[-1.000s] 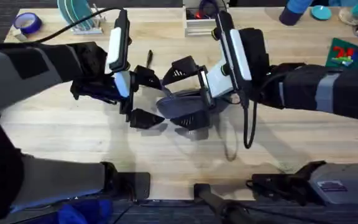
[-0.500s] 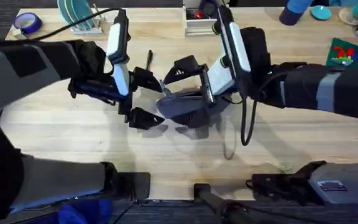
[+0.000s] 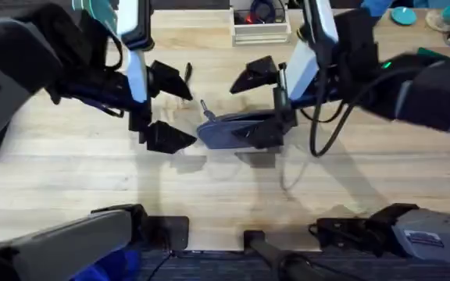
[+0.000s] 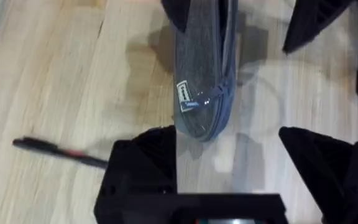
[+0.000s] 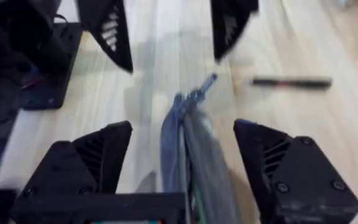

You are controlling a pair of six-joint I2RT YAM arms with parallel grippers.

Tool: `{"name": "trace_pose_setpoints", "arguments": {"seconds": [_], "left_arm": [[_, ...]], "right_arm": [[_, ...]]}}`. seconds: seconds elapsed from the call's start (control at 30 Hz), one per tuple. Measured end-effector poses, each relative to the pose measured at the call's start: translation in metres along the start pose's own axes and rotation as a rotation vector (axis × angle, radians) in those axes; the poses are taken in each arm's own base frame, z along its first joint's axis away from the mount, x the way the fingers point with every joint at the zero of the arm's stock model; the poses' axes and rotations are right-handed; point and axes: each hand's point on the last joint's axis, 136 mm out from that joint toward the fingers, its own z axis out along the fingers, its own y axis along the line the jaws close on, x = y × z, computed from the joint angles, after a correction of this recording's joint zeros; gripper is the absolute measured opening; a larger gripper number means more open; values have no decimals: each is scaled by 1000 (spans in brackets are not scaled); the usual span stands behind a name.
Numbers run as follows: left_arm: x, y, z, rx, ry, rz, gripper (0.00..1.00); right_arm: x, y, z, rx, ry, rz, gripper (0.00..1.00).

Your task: Unzip the bag, pick up the pens from the table one at a time and place them inside, then zip the bag closed.

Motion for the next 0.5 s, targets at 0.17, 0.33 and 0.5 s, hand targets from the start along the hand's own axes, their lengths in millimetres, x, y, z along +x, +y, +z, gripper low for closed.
{"name": "trace_pose_setpoints", "arguments": {"seconds": [0.17,0.33,0.5], "left_arm": [[-10,0,-15,-18,36,-43,995],[-21,-2,-32,-22,71,-113,995],[-33,0,-50,-57,104,-197,995]], "right_arm": [[-7,-1,-23,51,154,107,995],[-27,4,-54,94,295,144,995],[-38,15,-84,119,419,186,996]]}}
